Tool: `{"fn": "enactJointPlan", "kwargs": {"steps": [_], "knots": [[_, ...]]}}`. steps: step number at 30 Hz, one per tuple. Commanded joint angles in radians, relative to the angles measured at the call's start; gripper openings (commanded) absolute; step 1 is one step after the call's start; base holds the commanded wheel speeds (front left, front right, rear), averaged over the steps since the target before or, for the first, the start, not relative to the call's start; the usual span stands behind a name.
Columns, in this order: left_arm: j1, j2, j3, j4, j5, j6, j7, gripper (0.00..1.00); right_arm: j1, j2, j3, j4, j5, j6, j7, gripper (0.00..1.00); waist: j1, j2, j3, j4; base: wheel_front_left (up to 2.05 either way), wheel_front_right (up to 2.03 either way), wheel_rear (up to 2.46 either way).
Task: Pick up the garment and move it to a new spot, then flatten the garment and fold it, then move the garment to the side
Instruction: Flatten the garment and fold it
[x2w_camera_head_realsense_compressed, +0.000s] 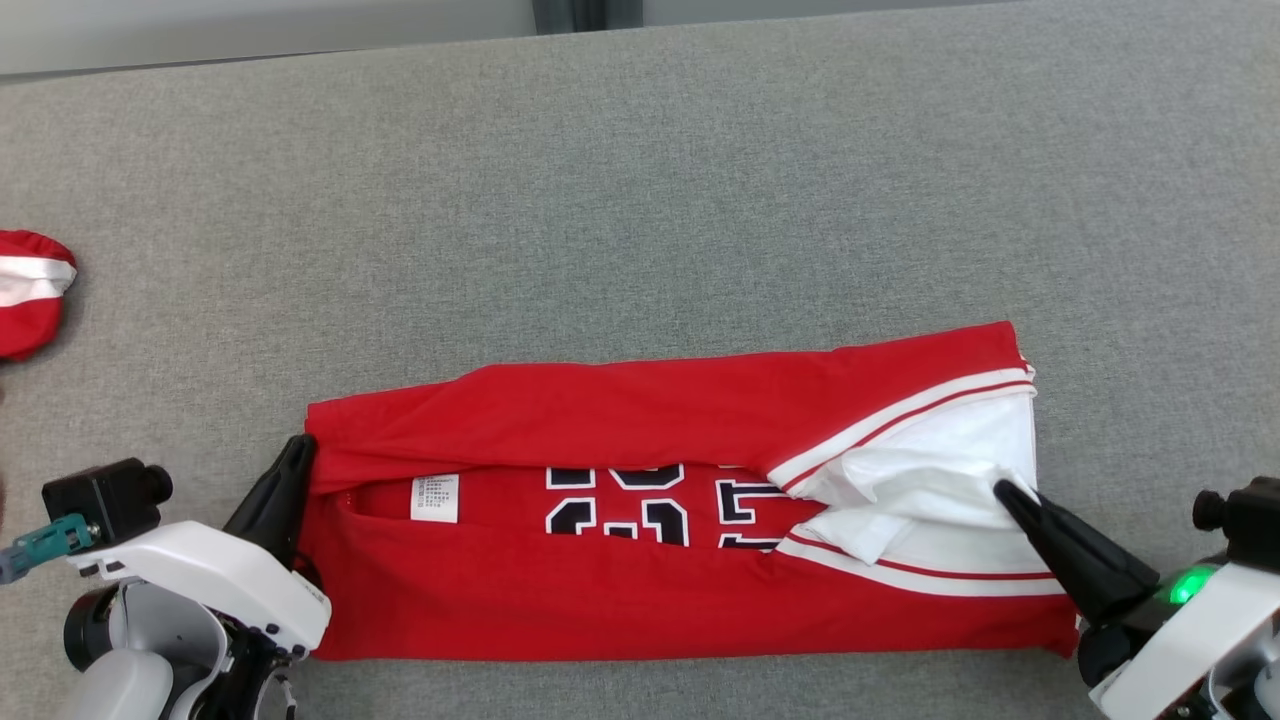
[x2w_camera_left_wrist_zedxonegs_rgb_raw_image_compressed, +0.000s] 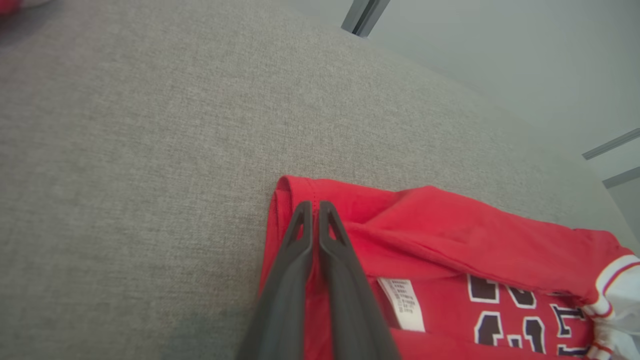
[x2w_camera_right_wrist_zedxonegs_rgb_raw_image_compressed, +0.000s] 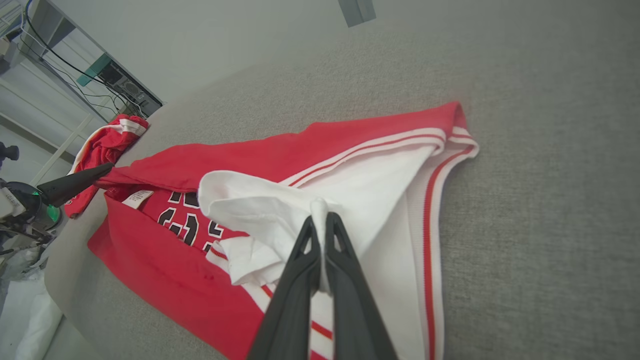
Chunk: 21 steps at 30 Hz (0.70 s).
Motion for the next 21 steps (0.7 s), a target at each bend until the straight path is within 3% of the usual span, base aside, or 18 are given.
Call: {"fn": "enactJointPlan", "kwargs": {"steps": [1, 2, 3, 4, 5, 10, 16, 21], "knots": [[0.015, -0.003, 0.008, 0.012, -0.012, 0.003, -0.001, 0.00, 0.027, 0.015, -0.016, 0.007, -0.012, 0.000, 0.017, 0.00, 0.0000, -0.0001, -0.002, -0.002, 0.00, 0.00, 0.00], [0.022, -0.006, 0.009, 0.017, -0.017, 0.003, -0.002, 0.26, 0.042, 0.030, -0.023, 0.013, -0.014, 0.000, 0.027, 0.41, 0.0000, -0.0001, -0.003, -0.003, 0.00, 0.00, 0.00], [0.026, -0.010, 0.010, 0.024, -0.024, 0.003, -0.003, 0.49, 0.052, 0.039, -0.030, 0.017, -0.023, 0.000, 0.033, 1.00, 0.0000, -0.0001, -0.005, -0.004, 0.00, 0.00, 0.00], [0.032, -0.012, 0.006, 0.031, -0.027, 0.000, -0.001, 0.92, 0.064, 0.048, -0.041, 0.026, -0.027, 0.000, 0.038, 1.00, 0.0000, -0.0001, -0.009, -0.004, 0.00, 0.00, 0.00], [0.037, -0.016, 0.010, 0.037, -0.031, 0.000, -0.009, 1.00, 0.074, 0.057, -0.050, 0.032, -0.033, 0.000, 0.044, 1.00, 0.0000, -0.0001, -0.013, -0.004, 0.00, 0.00, 0.00], [0.071, -0.054, 0.036, 0.048, -0.039, -0.005, -0.085, 1.00, 0.131, 0.103, -0.105, 0.024, -0.074, 0.000, 0.039, 1.00, 0.0000, -0.0001, -0.040, -0.009, 0.00, 0.00, 0.00], [0.104, -0.081, 0.069, -0.007, 0.034, 0.045, -0.239, 1.00, 0.167, 0.173, -0.266, -0.006, -0.173, 0.000, -0.029, 1.00, 0.0000, -0.0001, -0.073, -0.017, 0.00, 0.00, 0.00], [0.074, -0.106, 0.070, -0.102, 0.139, 0.094, -0.301, 1.00, 0.150, 0.285, -0.421, -0.039, -0.314, 0.000, -0.060, 1.00, 0.0000, -0.0001, -0.092, -0.013, 0.00, 0.00, 0.00]]}}
